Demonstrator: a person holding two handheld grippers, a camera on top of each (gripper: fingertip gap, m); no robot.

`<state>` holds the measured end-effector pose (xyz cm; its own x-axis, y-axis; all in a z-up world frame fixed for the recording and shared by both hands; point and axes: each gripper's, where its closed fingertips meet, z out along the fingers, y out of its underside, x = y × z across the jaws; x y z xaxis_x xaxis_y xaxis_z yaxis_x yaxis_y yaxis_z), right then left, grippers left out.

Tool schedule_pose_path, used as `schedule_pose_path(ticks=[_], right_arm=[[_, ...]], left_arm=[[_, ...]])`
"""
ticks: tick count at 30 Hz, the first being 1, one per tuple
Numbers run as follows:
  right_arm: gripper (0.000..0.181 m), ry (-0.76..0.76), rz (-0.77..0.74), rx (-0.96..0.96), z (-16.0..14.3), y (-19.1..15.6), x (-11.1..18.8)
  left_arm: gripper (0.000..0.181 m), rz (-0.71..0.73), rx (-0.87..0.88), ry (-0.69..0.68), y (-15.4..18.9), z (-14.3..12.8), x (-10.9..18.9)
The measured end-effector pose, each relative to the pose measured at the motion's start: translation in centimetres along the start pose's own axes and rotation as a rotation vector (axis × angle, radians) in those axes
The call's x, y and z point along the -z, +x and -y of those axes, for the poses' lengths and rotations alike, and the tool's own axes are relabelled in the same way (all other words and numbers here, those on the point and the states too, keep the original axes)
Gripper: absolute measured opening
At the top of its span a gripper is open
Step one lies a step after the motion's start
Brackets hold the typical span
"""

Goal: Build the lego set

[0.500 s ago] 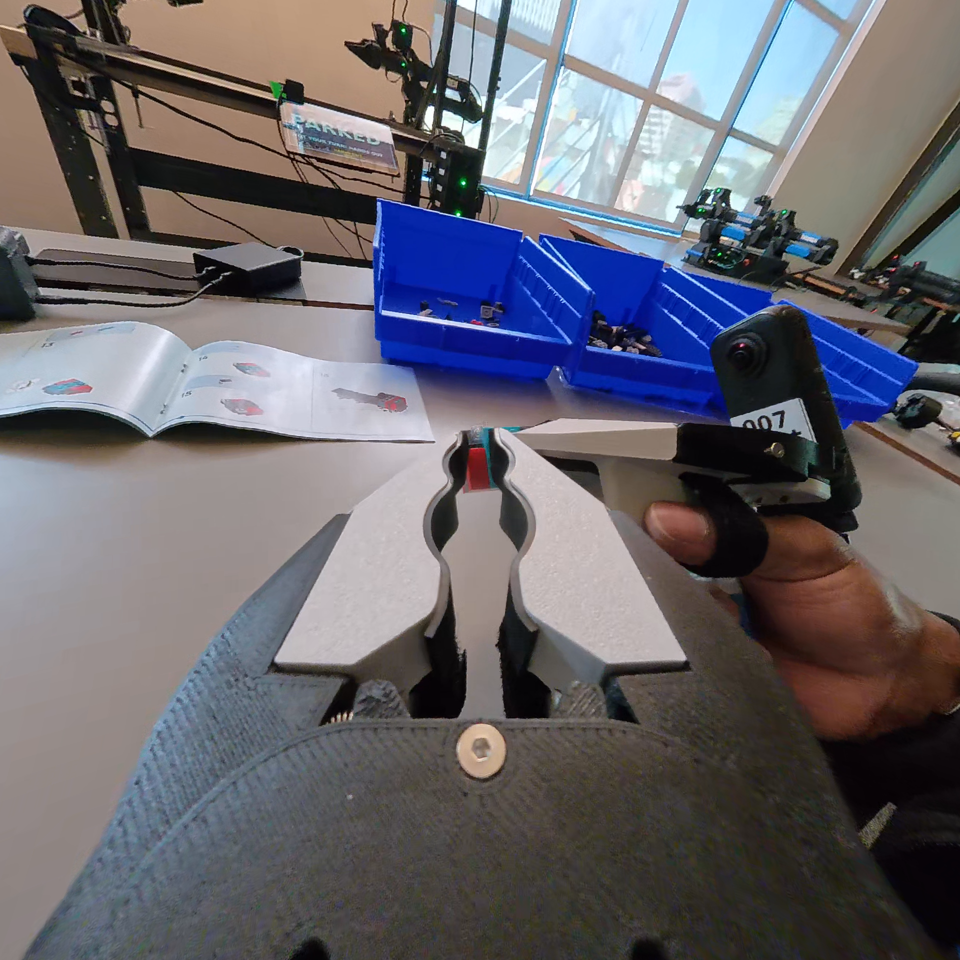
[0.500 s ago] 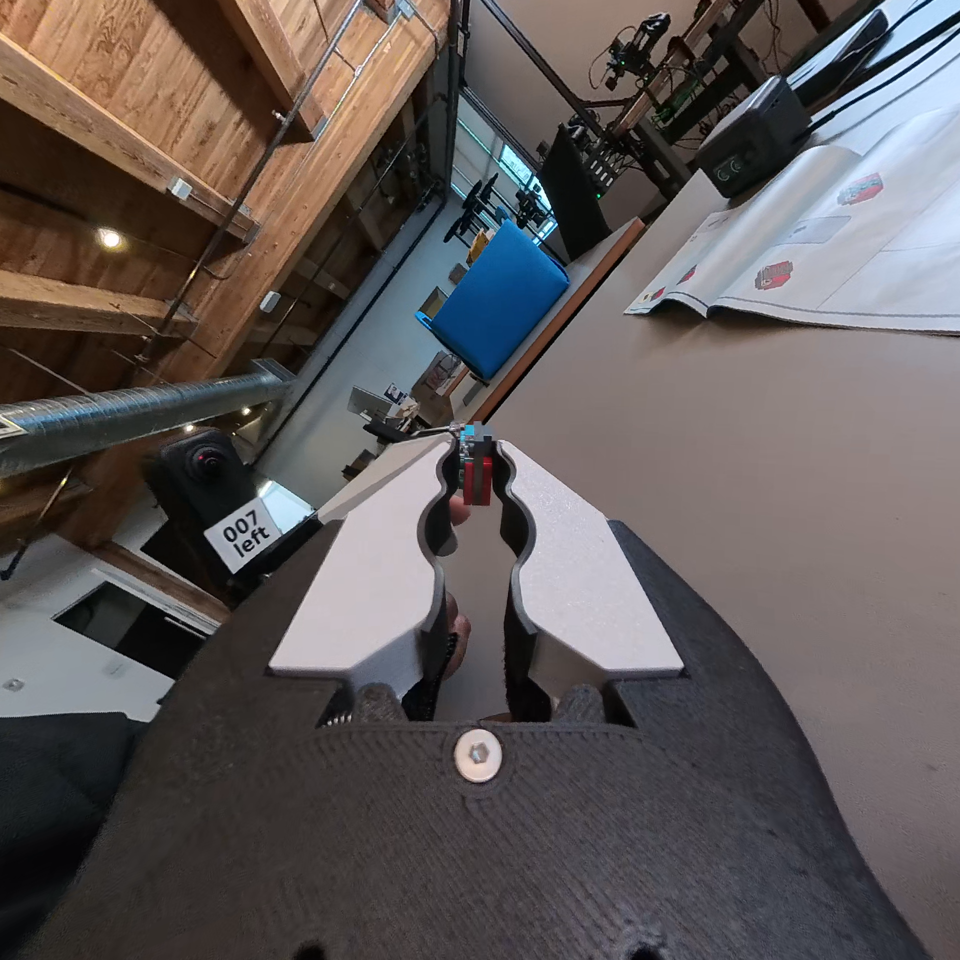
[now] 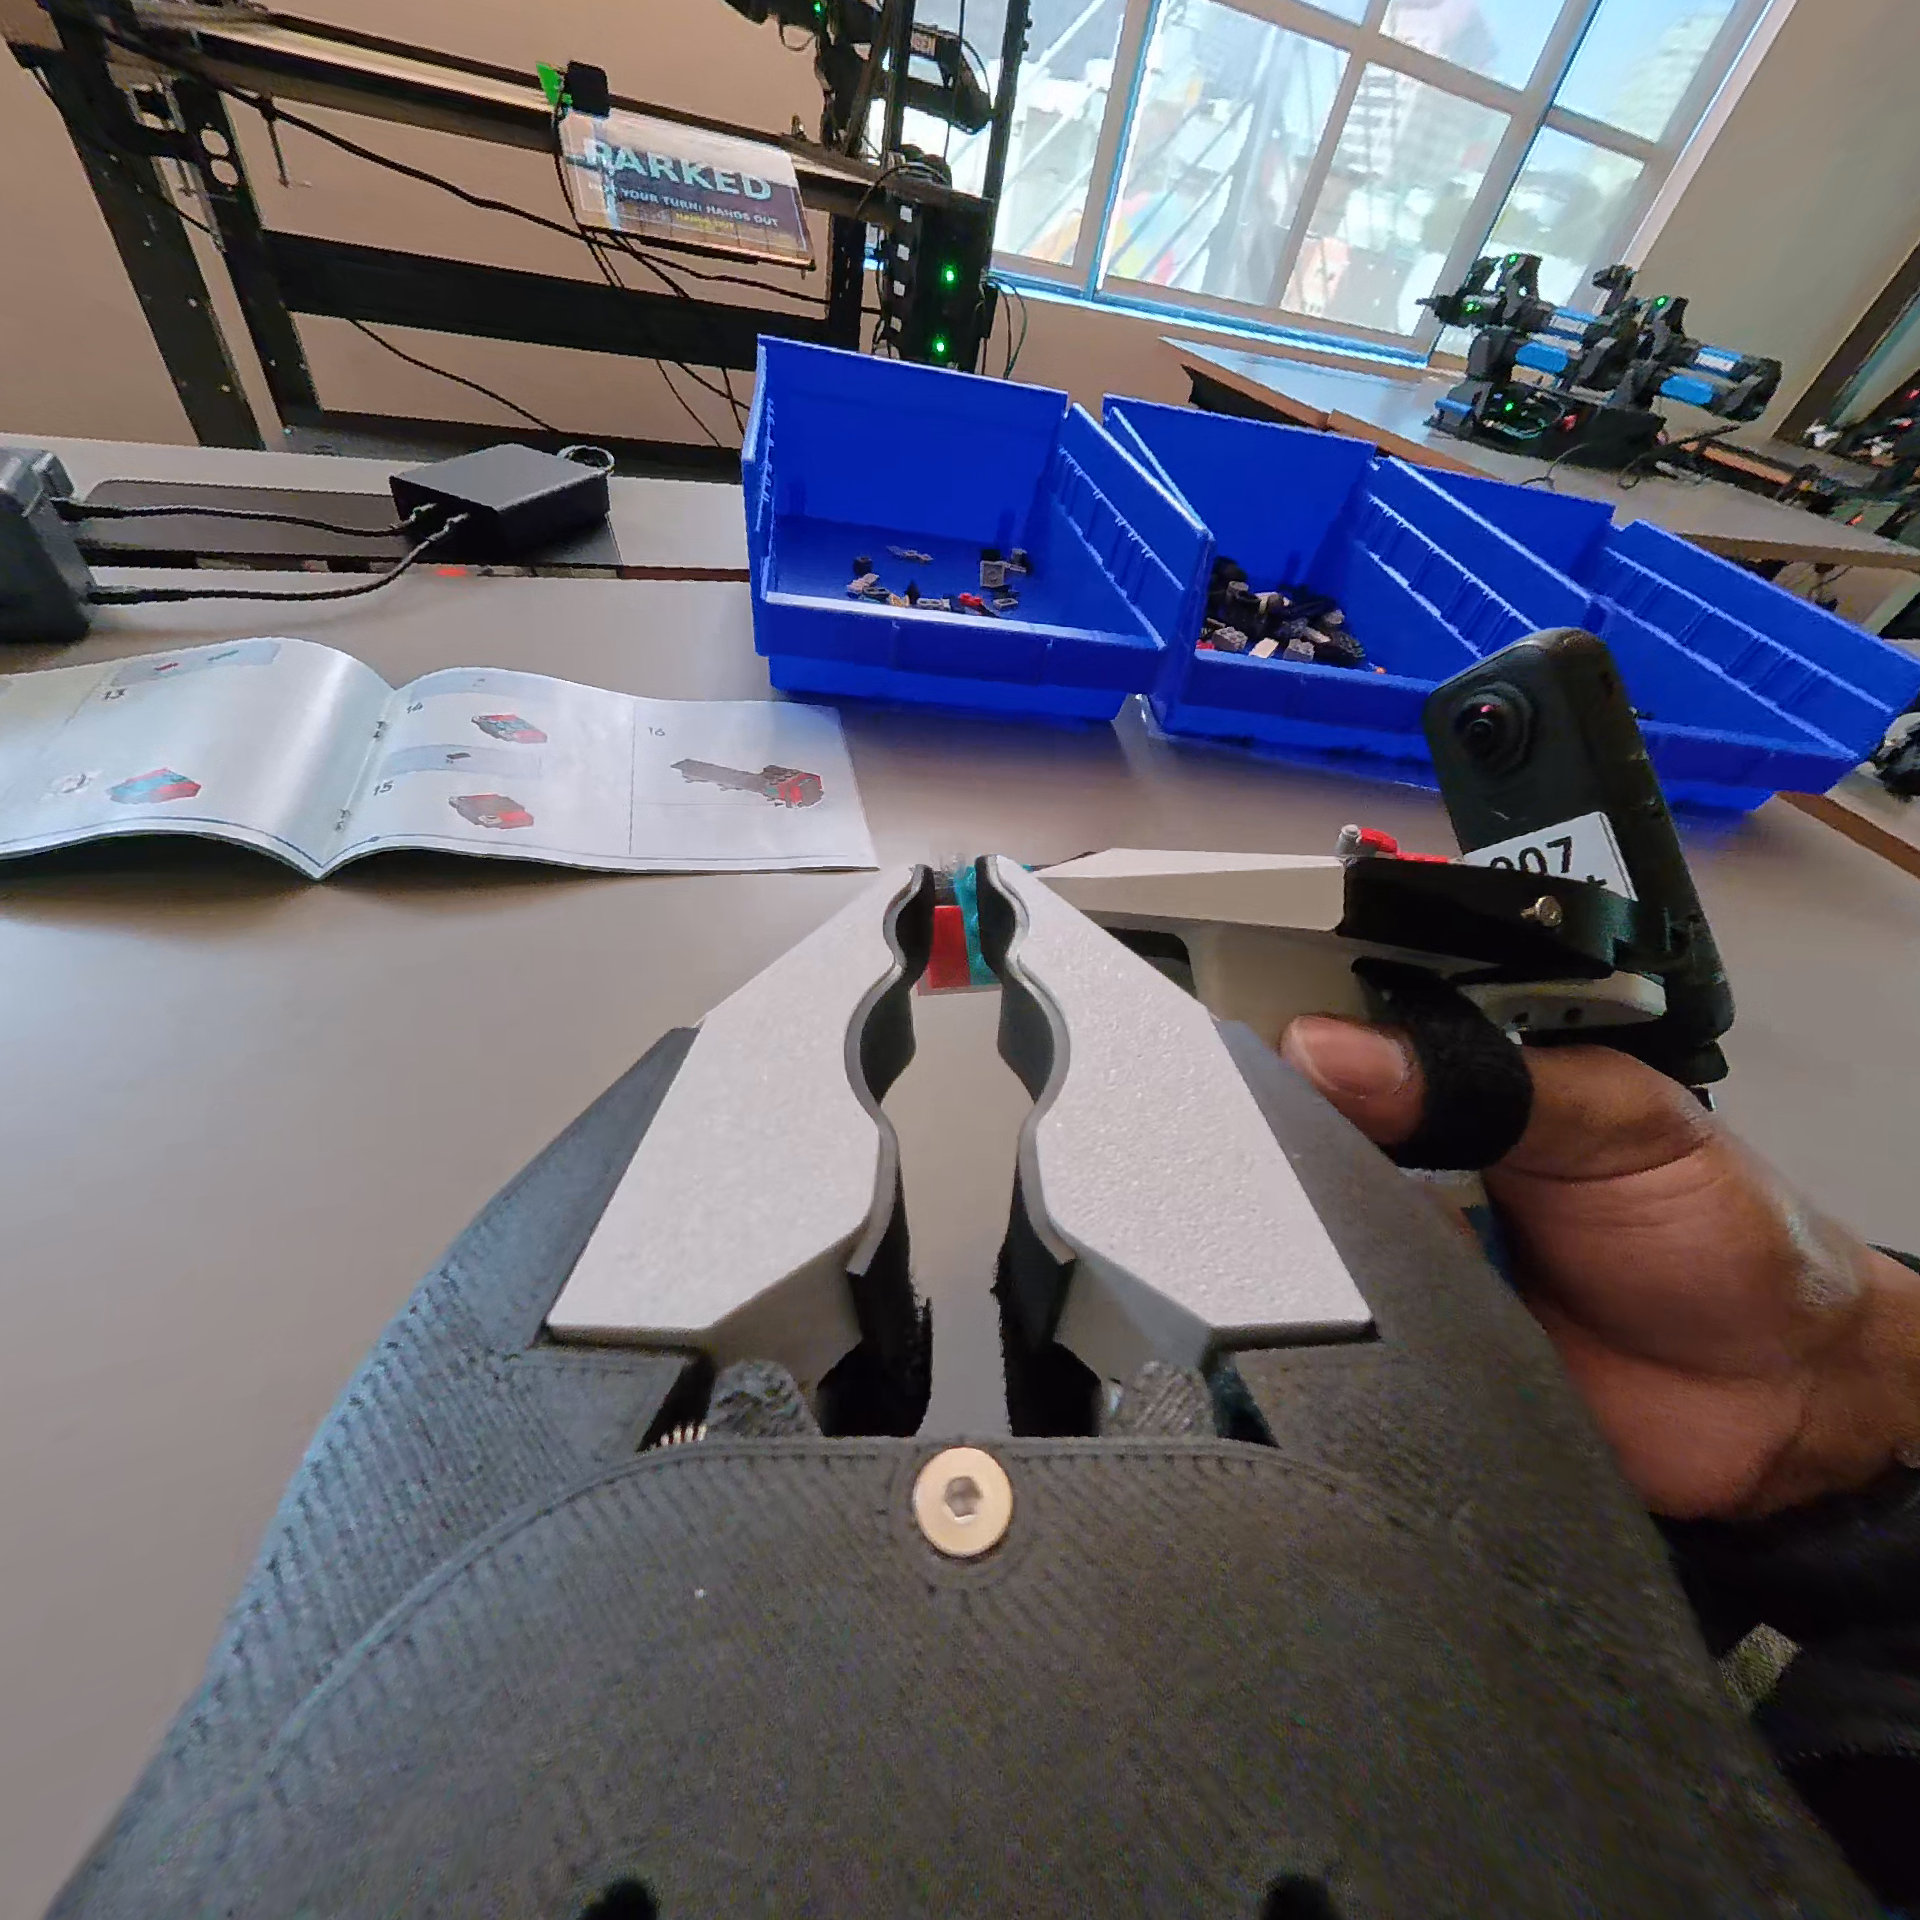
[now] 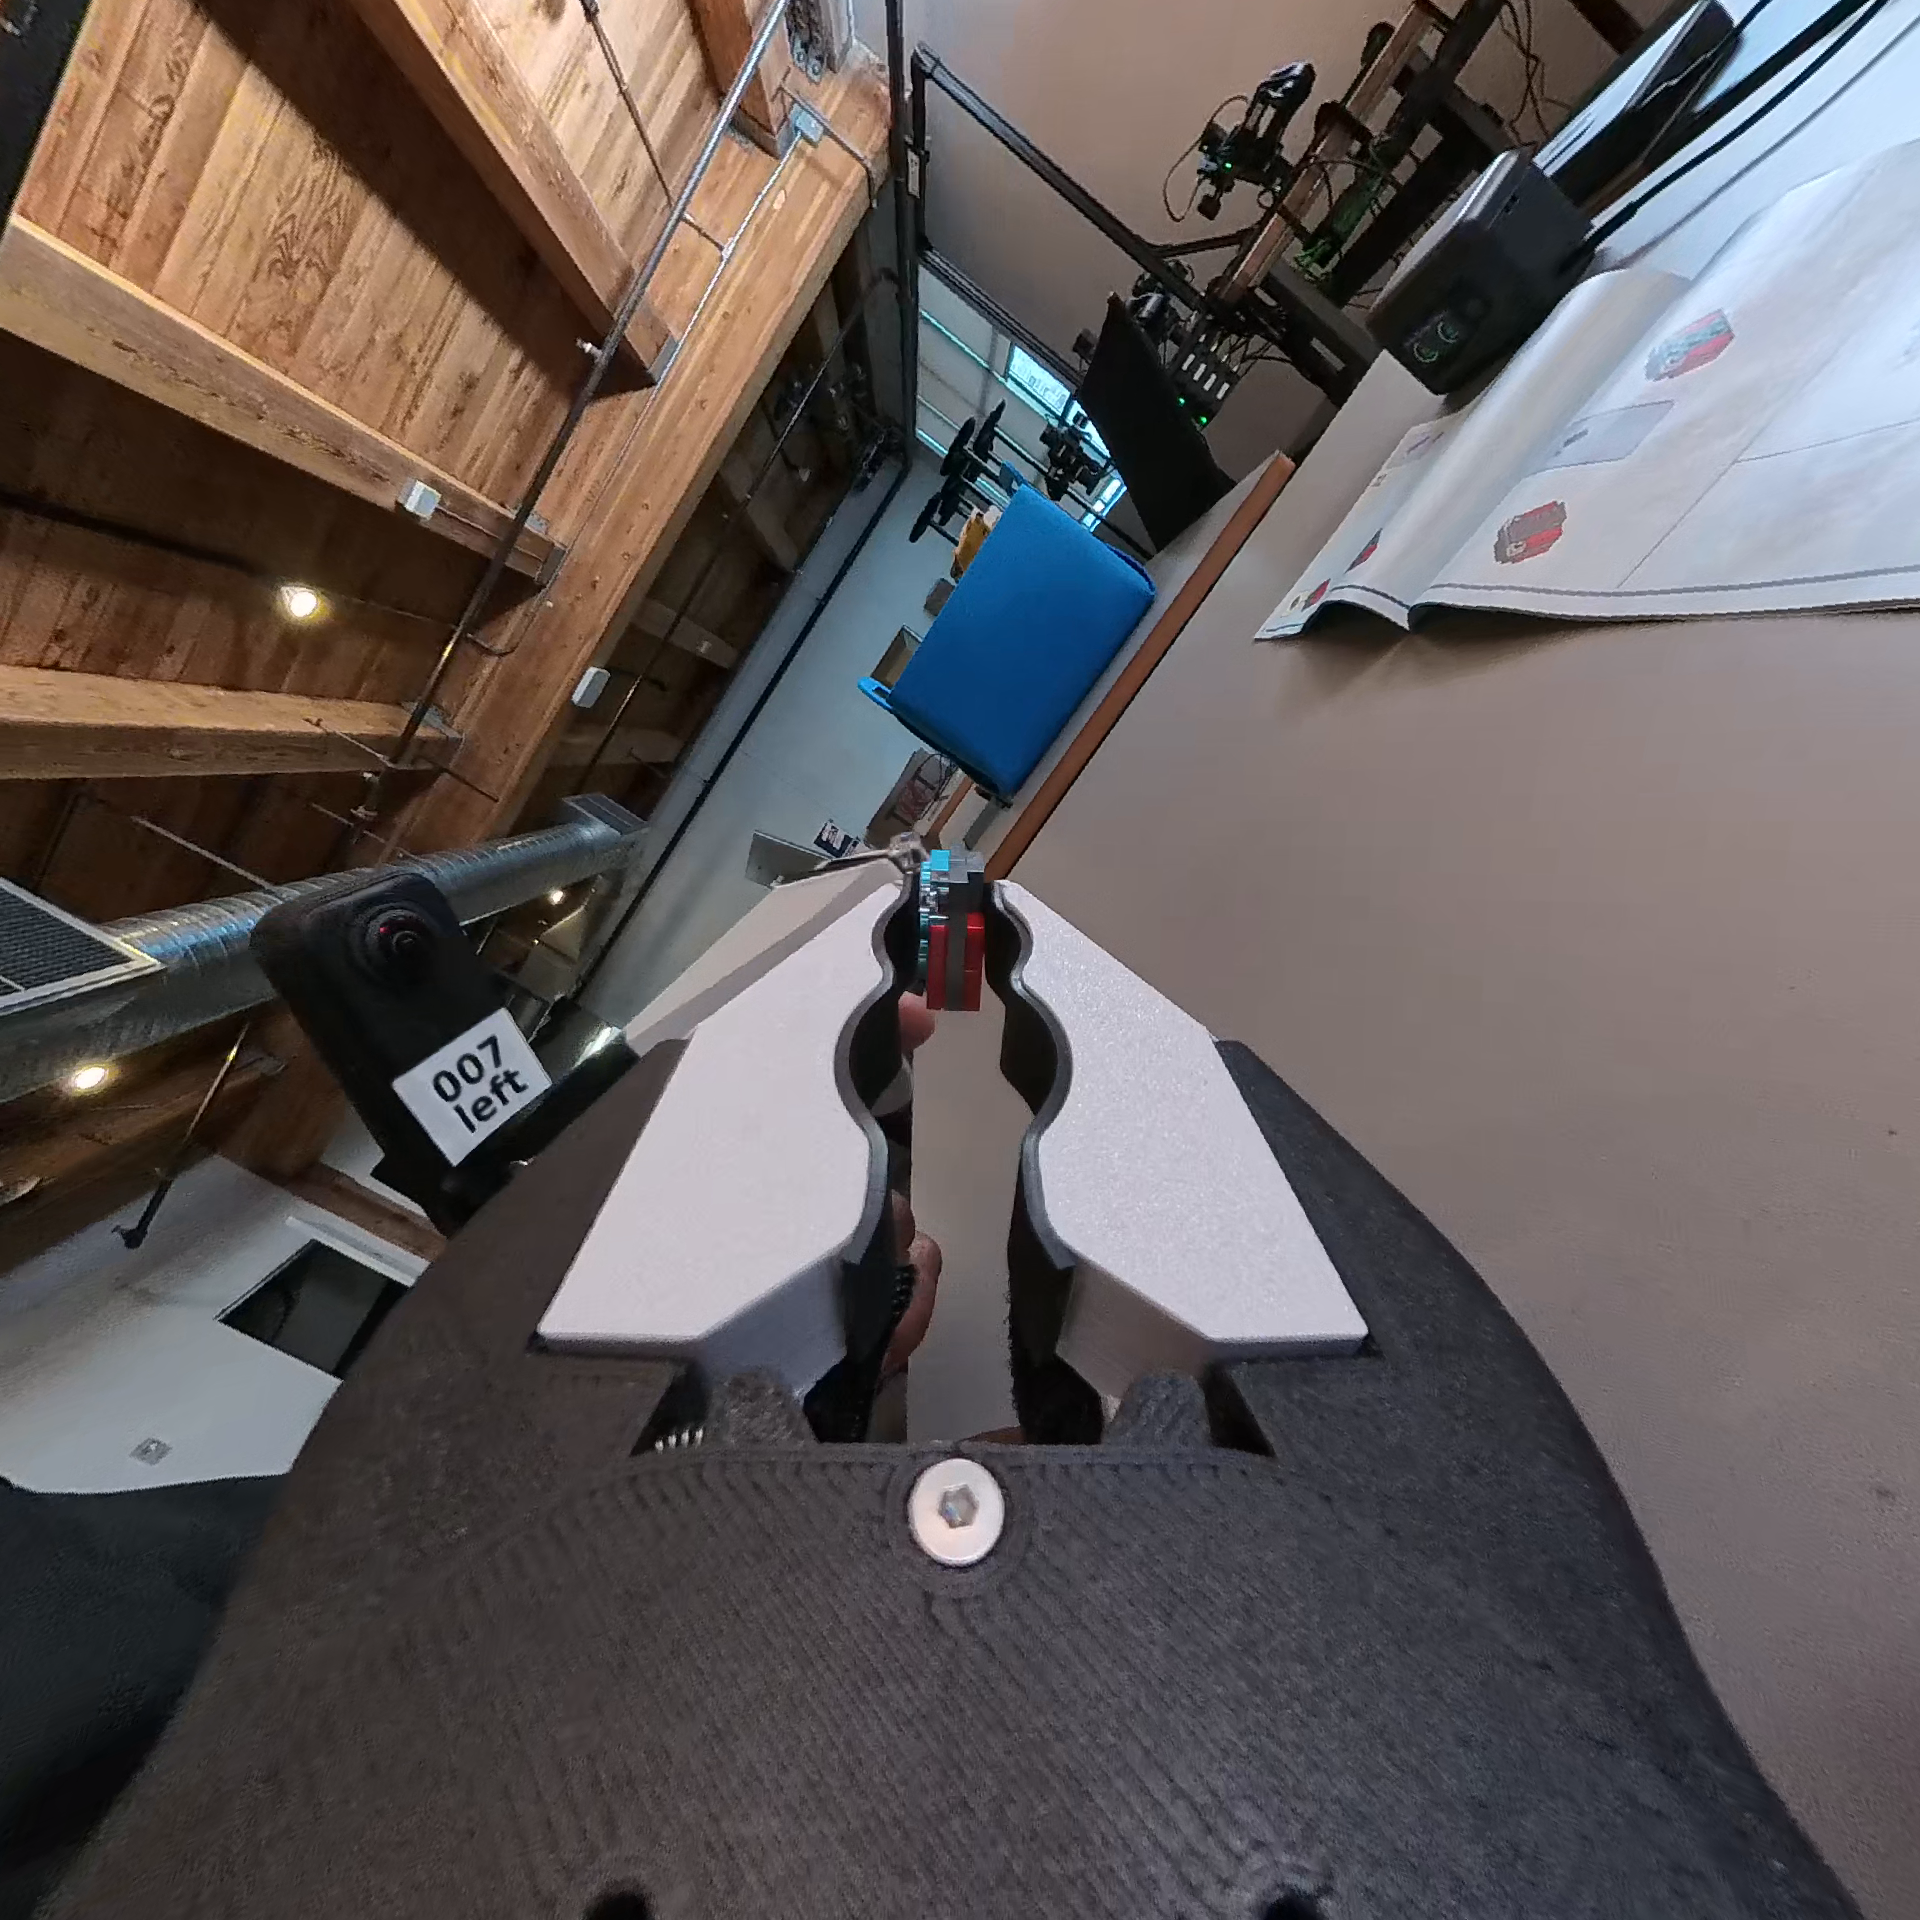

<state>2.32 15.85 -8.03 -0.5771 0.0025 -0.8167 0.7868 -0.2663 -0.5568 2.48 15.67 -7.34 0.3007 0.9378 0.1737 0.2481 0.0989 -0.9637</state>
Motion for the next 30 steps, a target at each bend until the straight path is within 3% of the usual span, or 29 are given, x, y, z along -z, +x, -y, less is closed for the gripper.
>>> schedule_pose_path(ticks=[30], right_arm=[[0.011,0.005,0.005,-0.011,0.12,0.05,0.11]], left_arm=[[0.010,0.035,-0.014,-0.094,-0.19,-0.47,-0.11]])
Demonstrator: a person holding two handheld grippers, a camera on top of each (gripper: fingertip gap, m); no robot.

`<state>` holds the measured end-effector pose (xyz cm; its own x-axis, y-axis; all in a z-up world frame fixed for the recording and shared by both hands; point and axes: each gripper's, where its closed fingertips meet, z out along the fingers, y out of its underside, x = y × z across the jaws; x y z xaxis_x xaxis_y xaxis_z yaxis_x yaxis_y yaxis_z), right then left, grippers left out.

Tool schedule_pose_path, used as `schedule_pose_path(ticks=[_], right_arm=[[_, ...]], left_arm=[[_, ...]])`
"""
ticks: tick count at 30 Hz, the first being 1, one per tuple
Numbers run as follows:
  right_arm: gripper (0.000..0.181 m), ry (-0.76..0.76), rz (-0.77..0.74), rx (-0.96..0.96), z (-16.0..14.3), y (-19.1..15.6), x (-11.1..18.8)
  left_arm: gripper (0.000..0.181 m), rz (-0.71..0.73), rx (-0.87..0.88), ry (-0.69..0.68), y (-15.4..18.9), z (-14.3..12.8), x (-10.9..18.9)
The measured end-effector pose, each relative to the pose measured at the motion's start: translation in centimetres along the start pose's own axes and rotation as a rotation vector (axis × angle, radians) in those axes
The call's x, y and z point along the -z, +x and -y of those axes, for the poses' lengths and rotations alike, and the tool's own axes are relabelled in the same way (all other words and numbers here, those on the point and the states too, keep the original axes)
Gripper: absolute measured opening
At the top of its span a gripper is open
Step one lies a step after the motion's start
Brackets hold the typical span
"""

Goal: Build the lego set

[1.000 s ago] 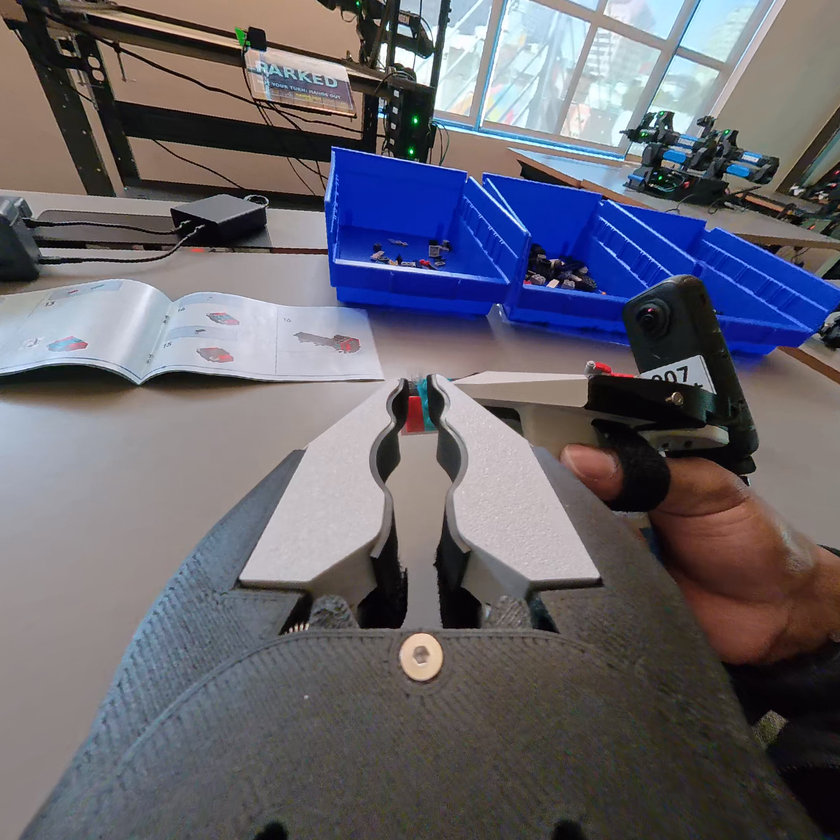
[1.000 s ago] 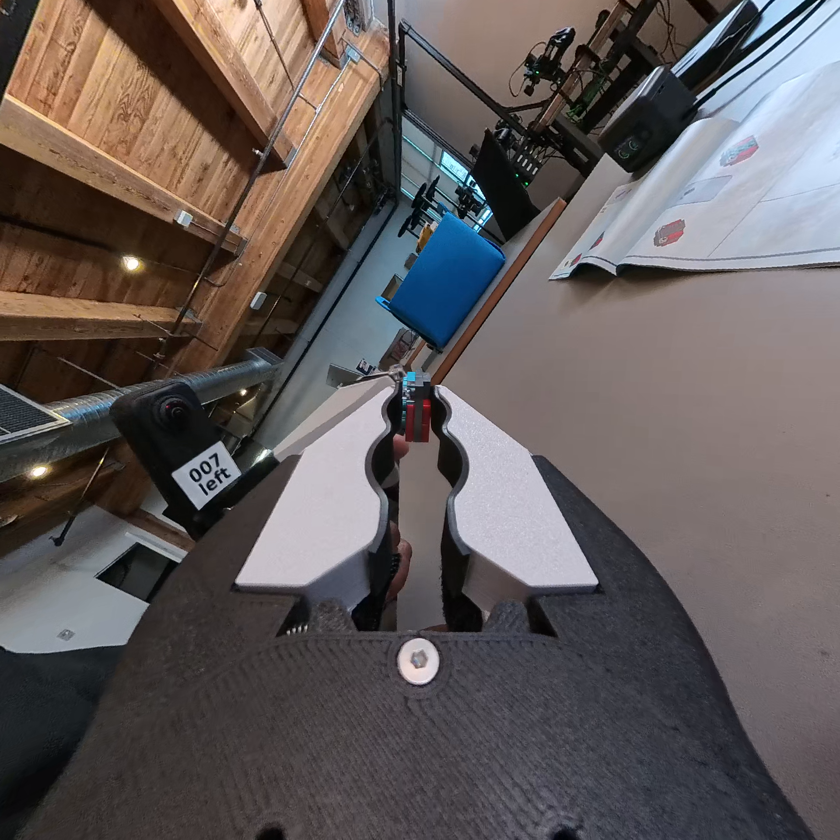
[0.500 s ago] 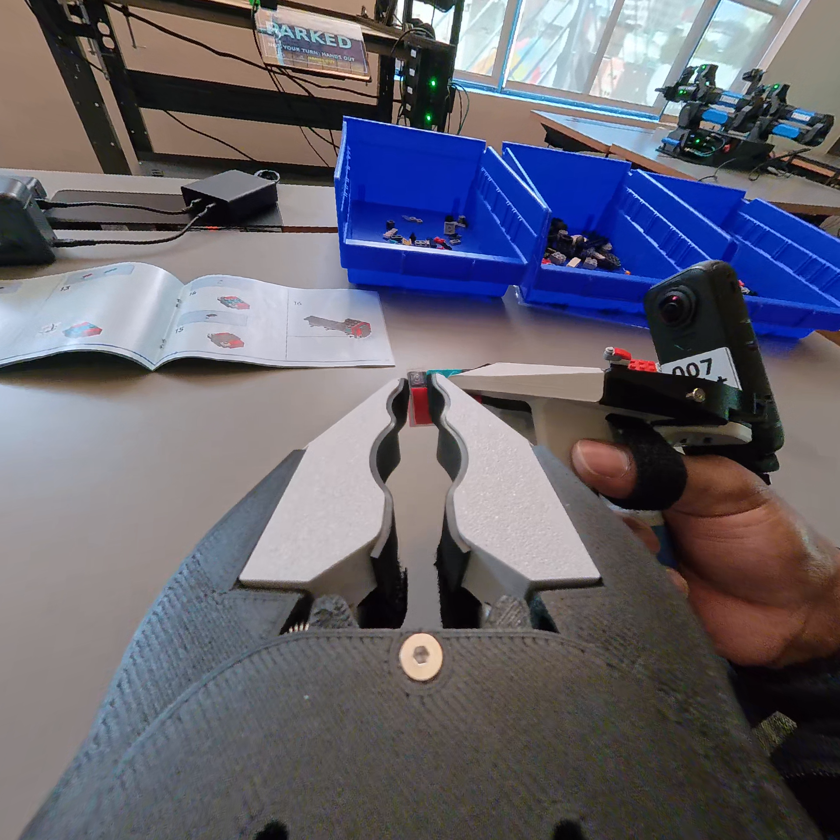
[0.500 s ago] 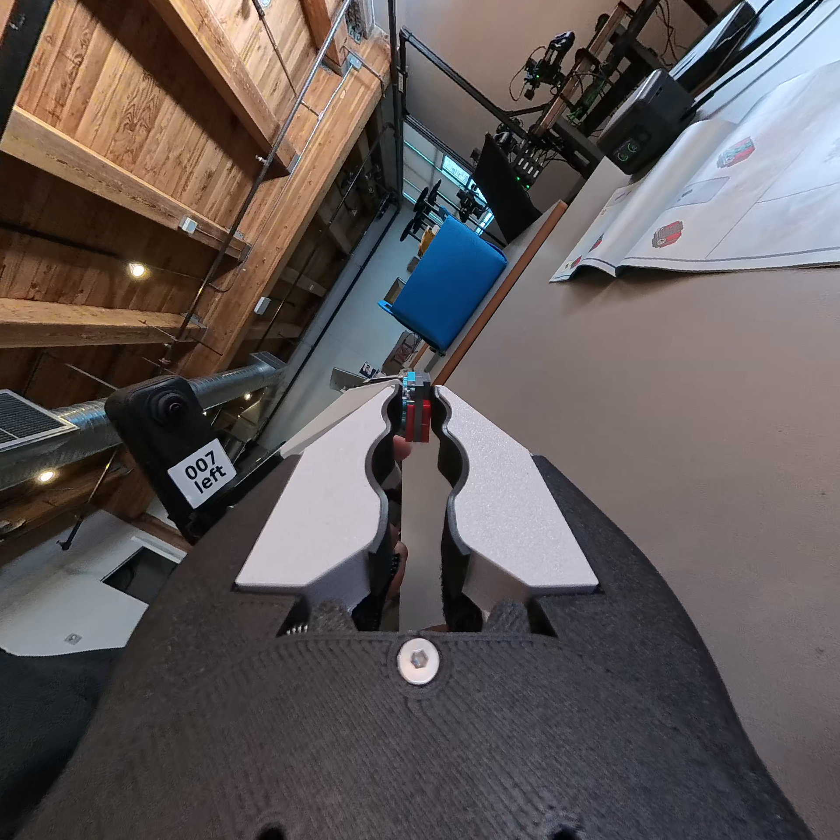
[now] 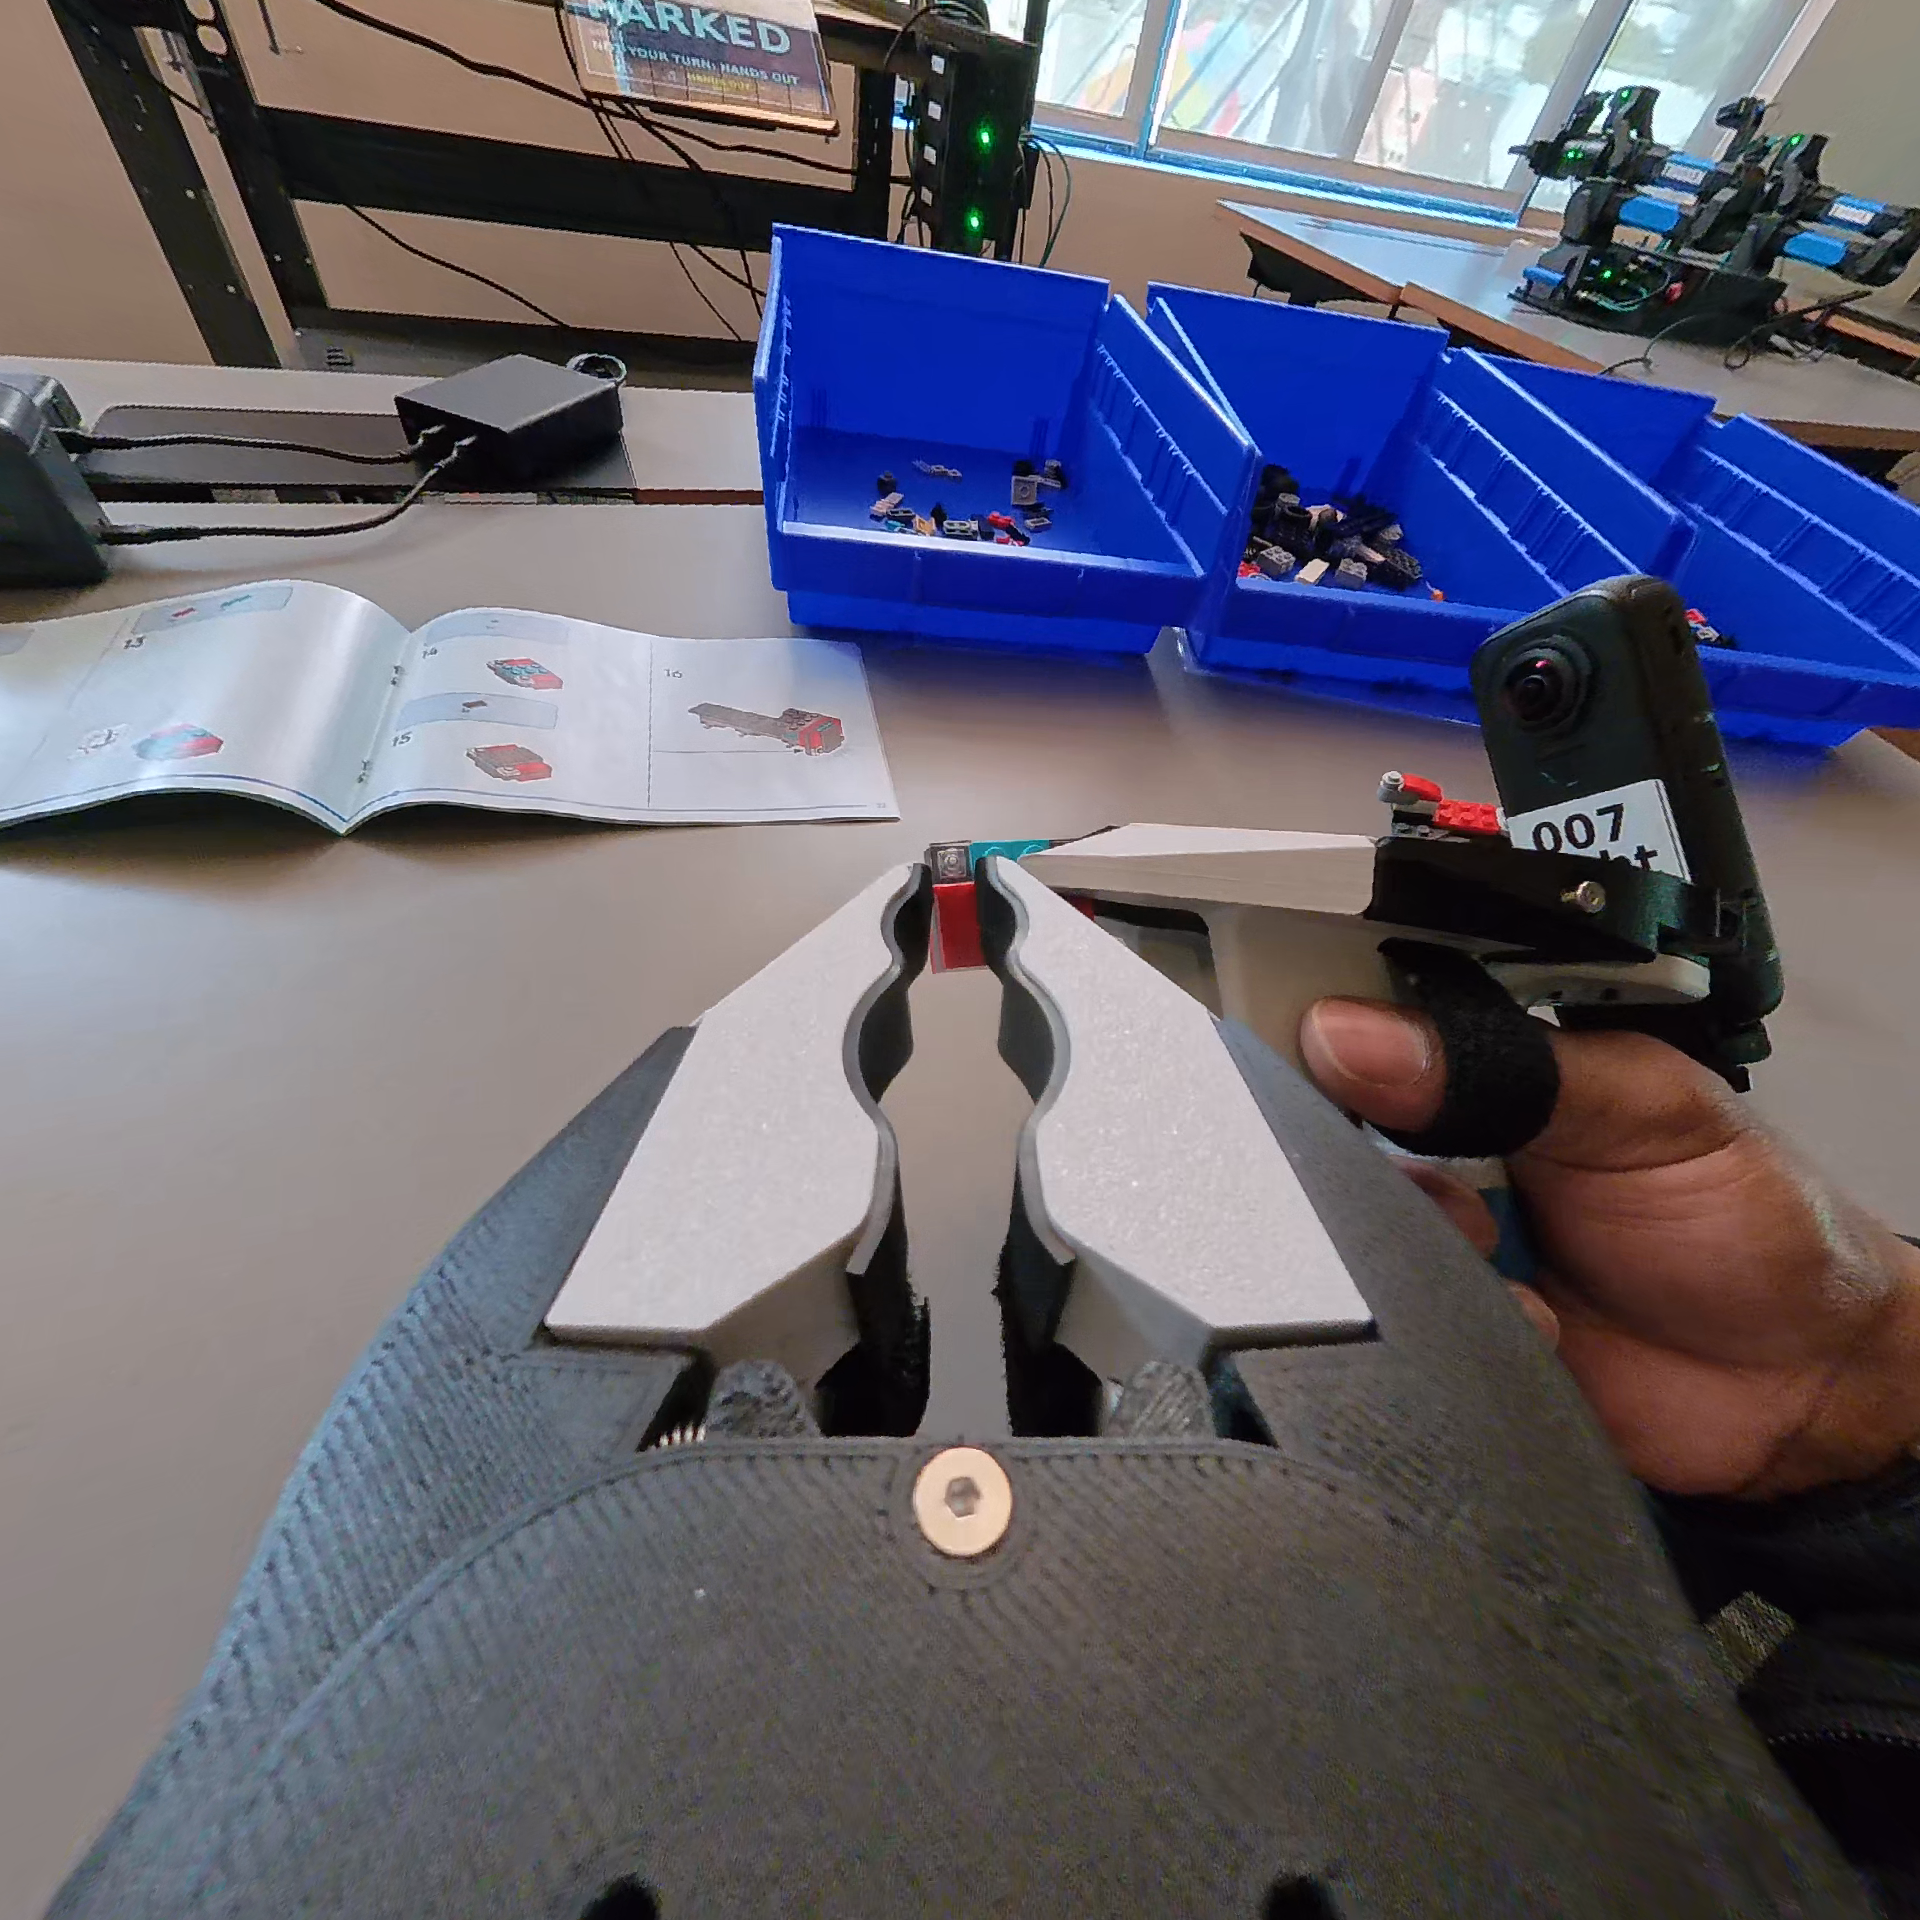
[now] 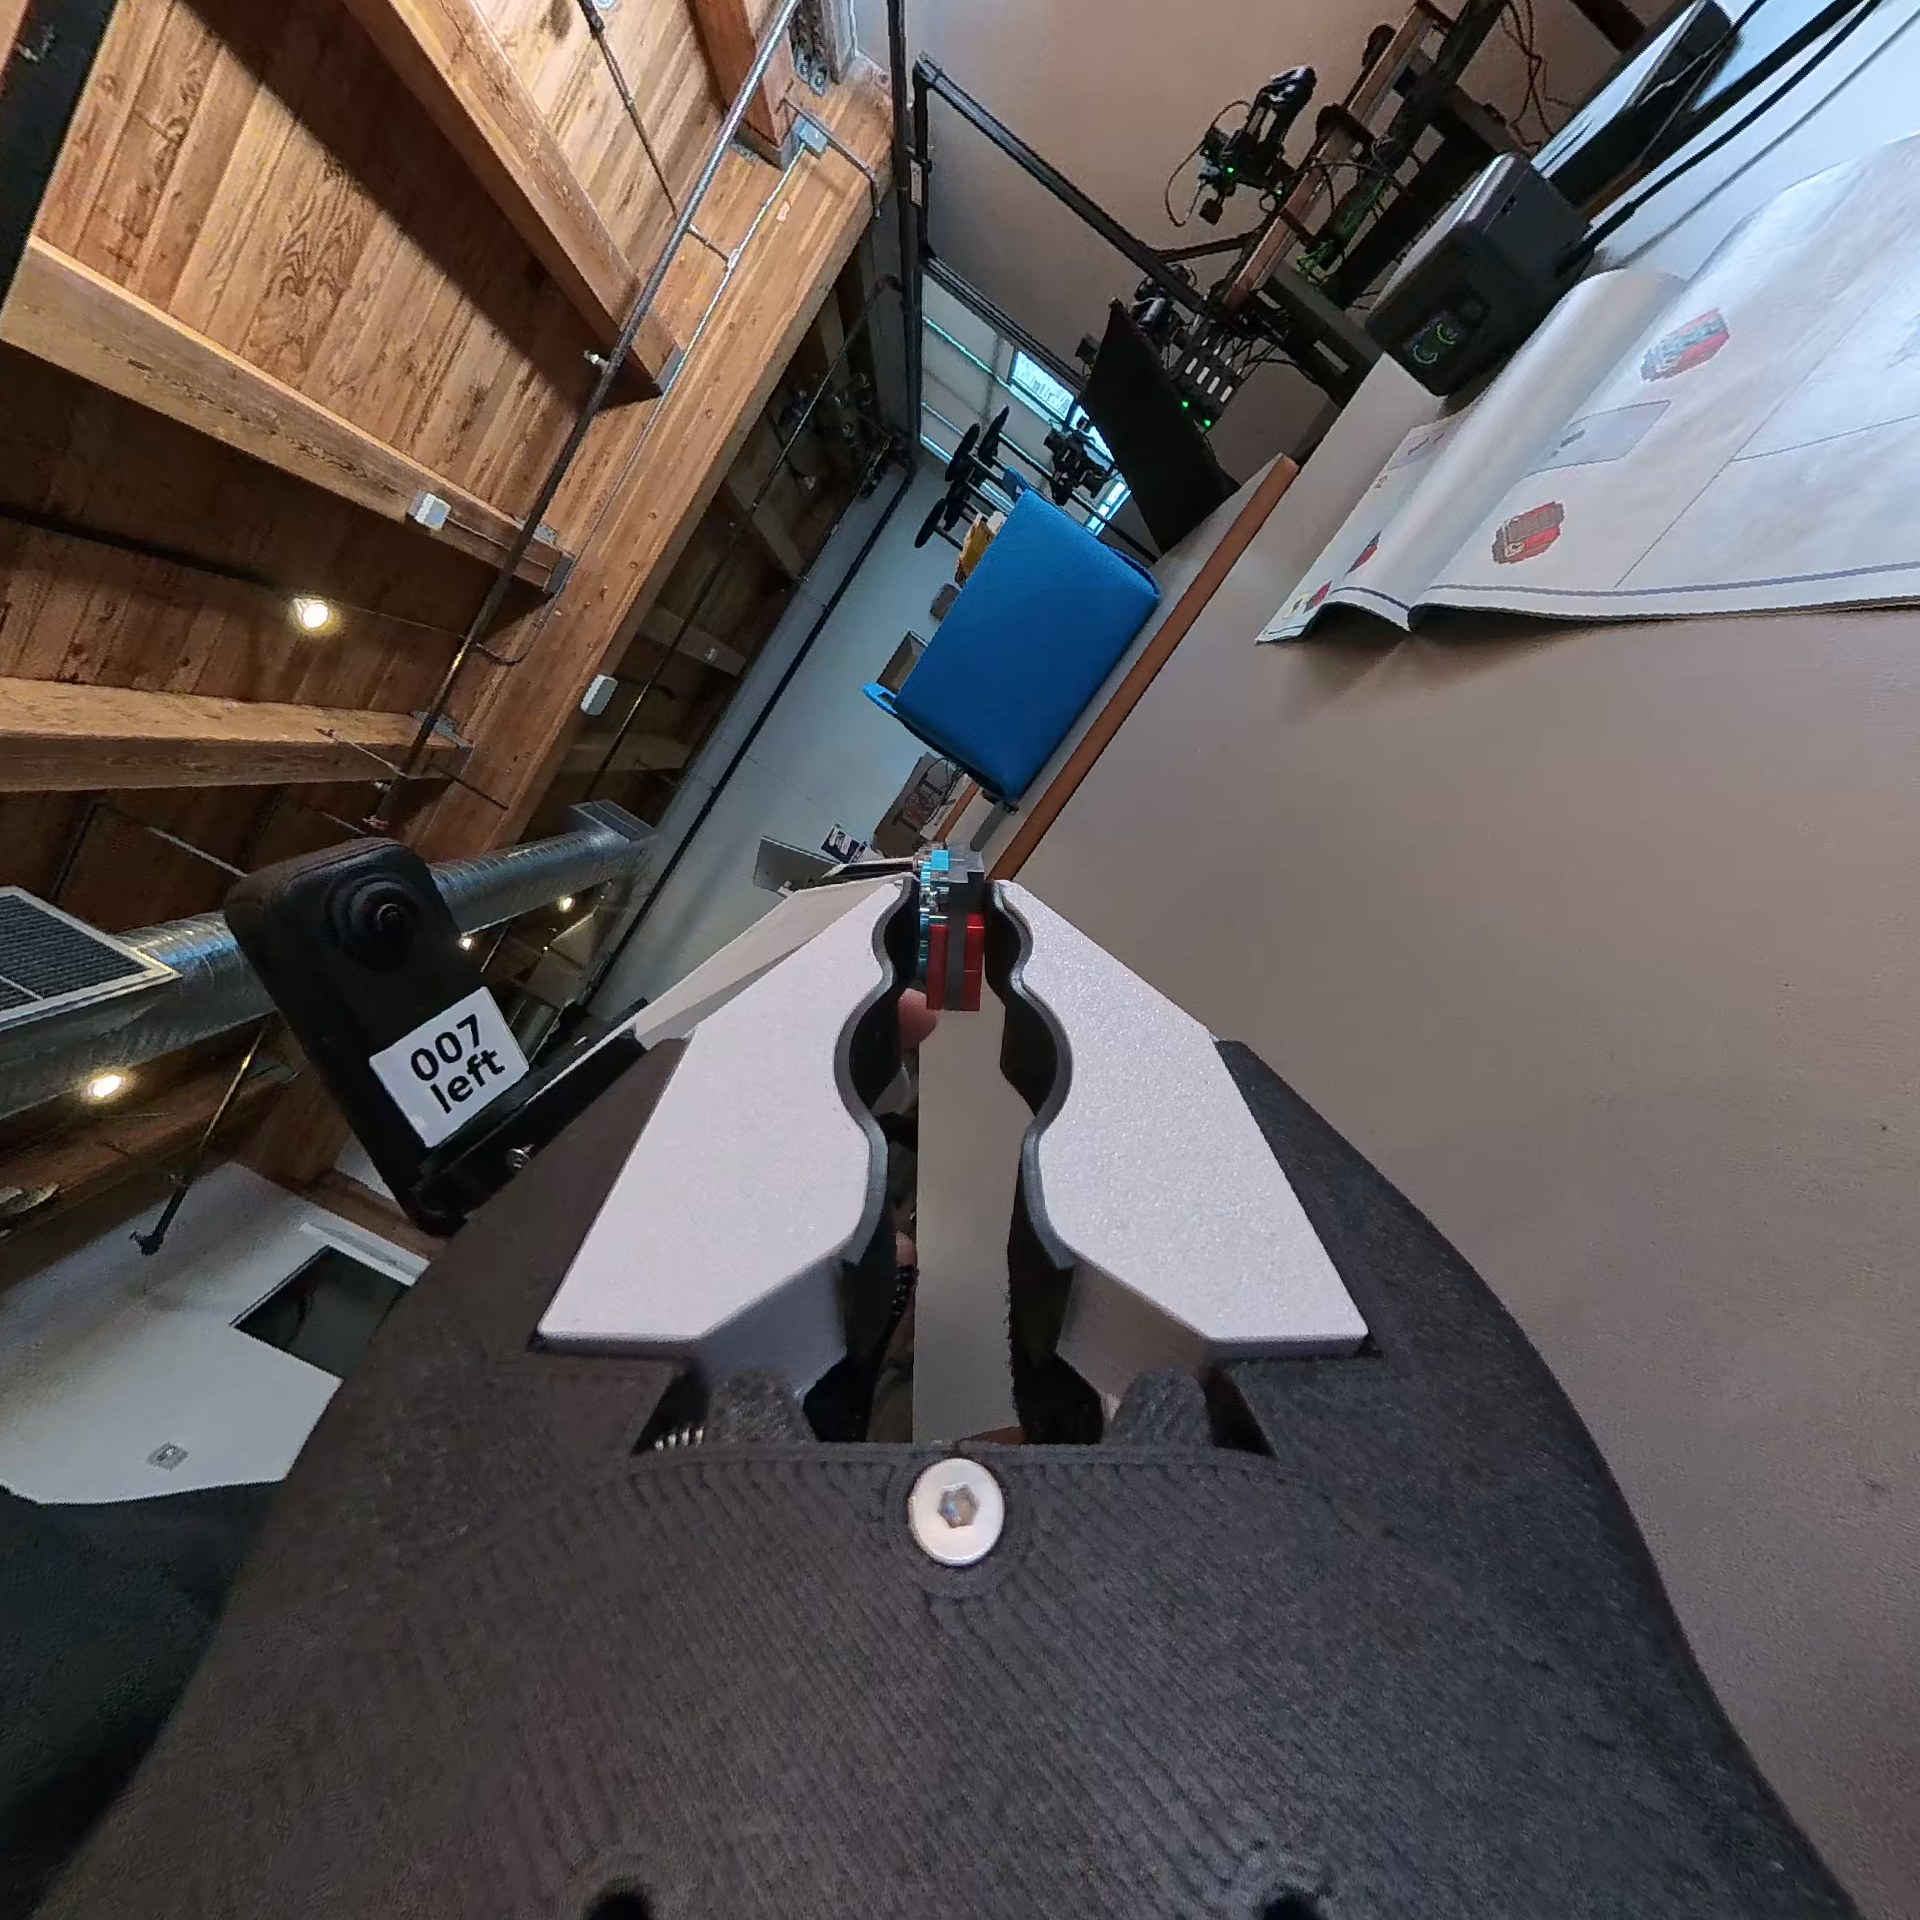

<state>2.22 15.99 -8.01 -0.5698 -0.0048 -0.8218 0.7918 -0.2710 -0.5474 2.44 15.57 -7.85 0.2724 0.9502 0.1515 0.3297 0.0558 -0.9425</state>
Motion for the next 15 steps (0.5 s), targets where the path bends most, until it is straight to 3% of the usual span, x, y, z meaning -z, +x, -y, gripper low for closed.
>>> schedule_pose_path(ticks=[15], right_arm=[[0.010,0.016,0.022,-0.039,0.29,-0.02,0.20]], left_arm=[[0.012,-0.018,0.003,-0.009,0.33,0.18,0.06]])
